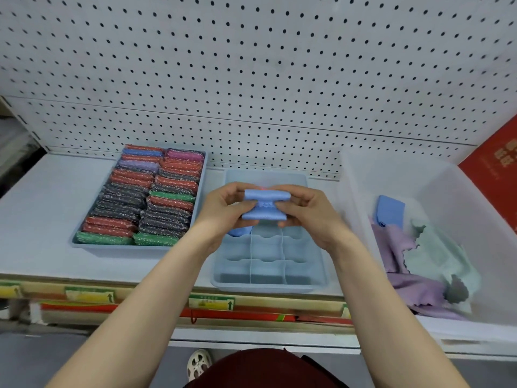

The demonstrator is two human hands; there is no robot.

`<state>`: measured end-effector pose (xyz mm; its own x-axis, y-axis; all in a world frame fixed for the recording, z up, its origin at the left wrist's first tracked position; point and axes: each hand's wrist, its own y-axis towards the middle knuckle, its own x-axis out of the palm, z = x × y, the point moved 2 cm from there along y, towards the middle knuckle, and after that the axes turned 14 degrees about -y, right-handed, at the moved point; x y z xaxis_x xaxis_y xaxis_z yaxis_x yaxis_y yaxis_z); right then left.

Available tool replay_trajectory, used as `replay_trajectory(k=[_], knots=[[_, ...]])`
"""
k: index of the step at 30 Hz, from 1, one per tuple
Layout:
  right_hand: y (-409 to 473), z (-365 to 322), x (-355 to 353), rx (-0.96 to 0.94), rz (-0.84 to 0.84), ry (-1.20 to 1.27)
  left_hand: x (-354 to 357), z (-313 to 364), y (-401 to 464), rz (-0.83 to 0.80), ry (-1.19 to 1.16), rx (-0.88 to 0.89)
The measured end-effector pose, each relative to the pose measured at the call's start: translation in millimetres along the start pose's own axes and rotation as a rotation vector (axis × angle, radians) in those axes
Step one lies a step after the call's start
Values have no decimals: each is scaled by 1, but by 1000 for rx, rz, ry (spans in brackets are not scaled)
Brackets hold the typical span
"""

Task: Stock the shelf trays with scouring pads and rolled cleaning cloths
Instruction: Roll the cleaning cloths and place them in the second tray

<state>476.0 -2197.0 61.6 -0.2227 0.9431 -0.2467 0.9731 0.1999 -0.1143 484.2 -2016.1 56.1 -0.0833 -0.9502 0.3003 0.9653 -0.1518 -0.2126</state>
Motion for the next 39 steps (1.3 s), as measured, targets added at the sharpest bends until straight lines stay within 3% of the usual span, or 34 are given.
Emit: replay_trajectory(k=[4,6,13,16,18,21,23,26,30,35,39], knots=[[4,8,2,-72,106,-72,-3,-3,-1,28,-174,-114],[3,9,6,-79,107,-137,-5,-6,-1,26,-153,-94],[11,4,-5,178,-68,-67,-12,-7,1,-42,35,36],[20,15,-4,167,-169,-185,-17,-7,7,-78,232,90],[26,24,-7,112,-108,-286,-25,-12,14,-62,432,175],[30,38,-13,61,24,-652,-38,-22,22,-70,801,348],[30,47,-6,26,58,-872,-41,-30,28,-156,997,431],[28,56,10,-22,110,-951,-37,-44,37,-277,1196,481],[26,65,16,-55,207,-832,-32,-58,46,-290,1295,498],[26,71,20,-36,198,-795,-29,-62,50,-299,1329,539],[27,71,26,-16,147,-939,-28,-65,50,-262,1418,552]])
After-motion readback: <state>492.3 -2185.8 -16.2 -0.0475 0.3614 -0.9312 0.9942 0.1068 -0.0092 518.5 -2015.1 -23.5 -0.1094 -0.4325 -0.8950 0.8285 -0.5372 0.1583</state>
